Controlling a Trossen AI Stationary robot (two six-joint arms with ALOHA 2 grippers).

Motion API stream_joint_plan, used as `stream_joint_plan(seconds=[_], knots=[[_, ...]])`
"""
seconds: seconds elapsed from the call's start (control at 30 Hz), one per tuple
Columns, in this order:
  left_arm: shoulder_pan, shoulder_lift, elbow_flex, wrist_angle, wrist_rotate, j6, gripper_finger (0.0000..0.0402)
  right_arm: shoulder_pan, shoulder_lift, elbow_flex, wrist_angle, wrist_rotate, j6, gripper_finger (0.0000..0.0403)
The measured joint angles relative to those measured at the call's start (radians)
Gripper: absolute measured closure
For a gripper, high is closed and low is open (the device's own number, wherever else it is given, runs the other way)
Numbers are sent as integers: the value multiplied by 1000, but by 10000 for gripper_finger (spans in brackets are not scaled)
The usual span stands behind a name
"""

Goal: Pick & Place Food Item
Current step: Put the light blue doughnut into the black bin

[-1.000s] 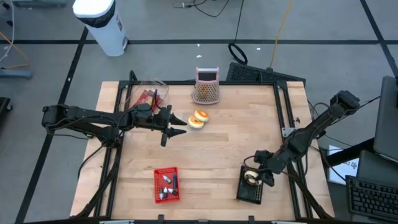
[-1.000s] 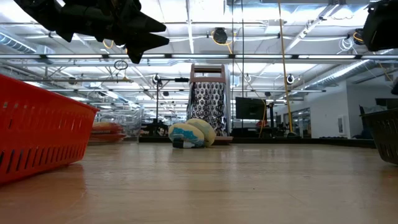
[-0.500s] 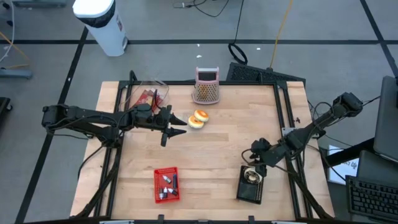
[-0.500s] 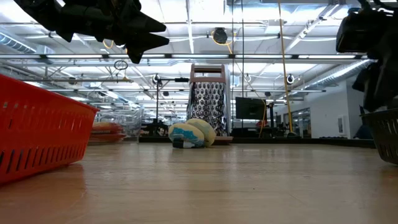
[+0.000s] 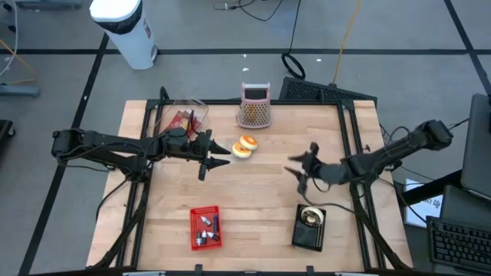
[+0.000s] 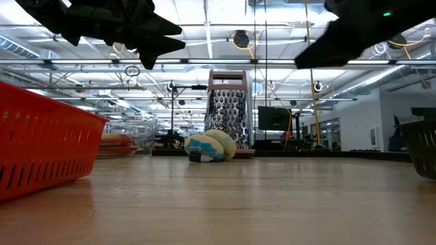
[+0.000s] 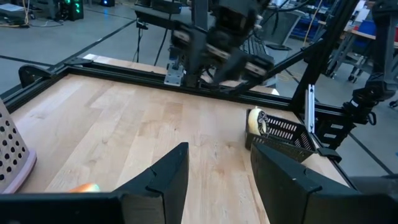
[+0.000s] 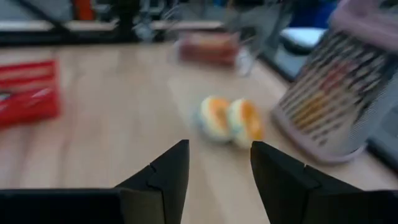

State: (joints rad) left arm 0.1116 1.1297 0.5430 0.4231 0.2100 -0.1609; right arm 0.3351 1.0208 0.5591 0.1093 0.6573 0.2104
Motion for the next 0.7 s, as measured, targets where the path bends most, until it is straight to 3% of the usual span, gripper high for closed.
stream_joint_plan(seconds=[0.2,0.37,0.53,0.7], knots=[[0,0,0,0,0,0,227,-231,121,2,217,-194,-107,232],[0,0,0,0,0,0,227,-363,310,79,300,-380,-151,185],[0,0,0,0,0,0,227,-431,507,222,309,-435,-227,130],[0,0,0,0,0,0,227,-502,665,328,306,-451,-283,113]])
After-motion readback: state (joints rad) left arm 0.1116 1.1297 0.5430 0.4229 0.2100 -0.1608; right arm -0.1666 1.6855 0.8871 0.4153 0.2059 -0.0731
